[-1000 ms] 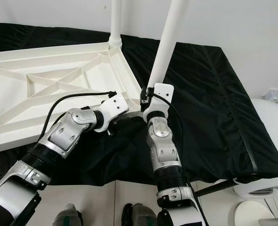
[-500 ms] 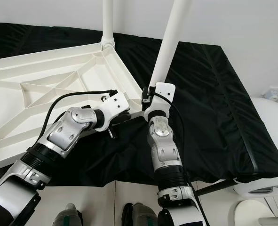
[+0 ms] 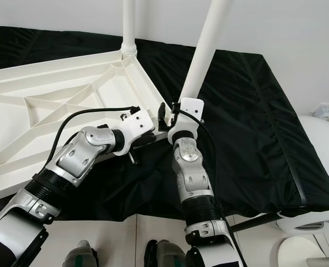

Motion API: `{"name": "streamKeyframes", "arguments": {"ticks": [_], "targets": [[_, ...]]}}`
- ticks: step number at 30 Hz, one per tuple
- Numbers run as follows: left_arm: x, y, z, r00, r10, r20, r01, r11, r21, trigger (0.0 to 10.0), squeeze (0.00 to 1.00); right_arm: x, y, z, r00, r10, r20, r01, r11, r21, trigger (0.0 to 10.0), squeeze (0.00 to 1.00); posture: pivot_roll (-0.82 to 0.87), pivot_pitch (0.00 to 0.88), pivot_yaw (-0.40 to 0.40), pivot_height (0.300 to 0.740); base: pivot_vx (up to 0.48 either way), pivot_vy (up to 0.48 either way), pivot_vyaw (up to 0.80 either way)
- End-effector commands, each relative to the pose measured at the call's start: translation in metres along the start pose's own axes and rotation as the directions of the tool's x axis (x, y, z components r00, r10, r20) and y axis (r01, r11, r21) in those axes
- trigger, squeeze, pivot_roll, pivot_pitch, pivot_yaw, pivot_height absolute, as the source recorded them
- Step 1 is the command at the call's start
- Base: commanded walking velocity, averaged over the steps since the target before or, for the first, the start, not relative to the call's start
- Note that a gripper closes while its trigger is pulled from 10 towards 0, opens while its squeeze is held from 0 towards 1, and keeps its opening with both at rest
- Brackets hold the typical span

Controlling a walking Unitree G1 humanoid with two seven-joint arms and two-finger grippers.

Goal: Building children table

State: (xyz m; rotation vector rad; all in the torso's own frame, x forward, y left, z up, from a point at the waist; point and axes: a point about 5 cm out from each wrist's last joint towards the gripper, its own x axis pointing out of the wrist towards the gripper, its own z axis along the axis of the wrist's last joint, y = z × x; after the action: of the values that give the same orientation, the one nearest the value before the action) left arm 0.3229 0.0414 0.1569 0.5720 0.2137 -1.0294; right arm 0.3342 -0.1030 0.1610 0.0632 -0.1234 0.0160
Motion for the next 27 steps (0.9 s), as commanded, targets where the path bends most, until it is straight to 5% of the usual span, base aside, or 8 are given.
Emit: {"name": "streamKeyframes", "arguments": {"ticks": [1, 2, 3, 6, 7, 10, 11, 27], "targets": [[0.004, -0.012, -0.002, 0.991, -0.131, -0.018, 0.131, 0.991, 0.002, 10.0, 0.00, -0.002, -0.008, 0.000, 1.000, -0.020, 0.015, 0.020, 1.000, -0.006, 10.0, 1.00, 0.07, 0.054, -0.110, 0.740, 0.000, 0.000, 0.00], [0.004, -0.012, -0.002, 0.991, -0.131, -0.018, 0.131, 0.991, 0.002, 10.0, 0.00, -0.002, -0.008, 0.000, 1.000, -0.020, 0.015, 0.020, 1.000, -0.006, 10.0, 1.00, 0.07, 0.054, -0.110, 0.740, 0.000, 0.000, 0.00], [0.004, -0.012, -0.002, 0.991, -0.130, -0.019, 0.130, 0.992, 0.002, 10.0, 0.00, -0.002, -0.011, 0.001, 1.000, -0.016, 0.019, 0.016, 1.000, -0.004, 10.0, 0.00, 0.07, 0.054, -0.110, 0.740, 0.000, 0.000, 0.00], [0.003, -0.012, -0.002, 0.992, -0.129, -0.012, 0.129, 0.992, -0.001, 6.4, 0.00, -0.003, -0.016, 0.001, 1.000, -0.014, 0.024, 0.014, 1.000, -0.004, 10.0, 0.00, 0.07, 0.043, -0.111, 0.740, 0.000, 0.000, 0.00], [0.003, -0.012, -0.001, 0.991, -0.132, 0.001, 0.132, 0.991, -0.007, 0.0, 0.00, -0.003, -0.022, 0.002, 0.999, -0.014, 0.032, 0.015, 1.000, -0.007, 10.0, 0.00, 0.07, 0.041, -0.110, 0.740, 0.000, 0.000, 0.00], [0.004, -0.012, -0.001, 0.991, -0.131, 0.004, 0.131, 0.991, -0.007, 0.0, 0.00, -0.003, -0.026, 0.003, 0.999, -0.008, 0.037, 0.008, 1.000, -0.008, 10.0, 0.00, 0.07, 0.041, -0.110, 0.740, 0.000, 0.000, 0.00], [0.004, -0.012, -0.001, 0.991, -0.131, -0.003, 0.131, 0.991, -0.001, 10.0, 0.00, -0.003, -0.030, 0.004, 0.999, 0.011, 0.043, -0.010, 1.000, -0.007, 10.0, 0.00, 0.06, 0.036, -0.110, 0.740, 0.000, 0.000, 0.00], [0.005, -0.011, 0.000, 0.991, -0.130, -0.014, 0.130, 0.991, 0.016, 10.0, 0.00, -0.003, -0.056, 0.008, 0.926, 0.377, 0.035, -0.377, 0.926, -0.014, 10.0, 0.00, 0.06, 0.042, -0.105, 0.740, 0.000, 0.000, 0.00]]}}
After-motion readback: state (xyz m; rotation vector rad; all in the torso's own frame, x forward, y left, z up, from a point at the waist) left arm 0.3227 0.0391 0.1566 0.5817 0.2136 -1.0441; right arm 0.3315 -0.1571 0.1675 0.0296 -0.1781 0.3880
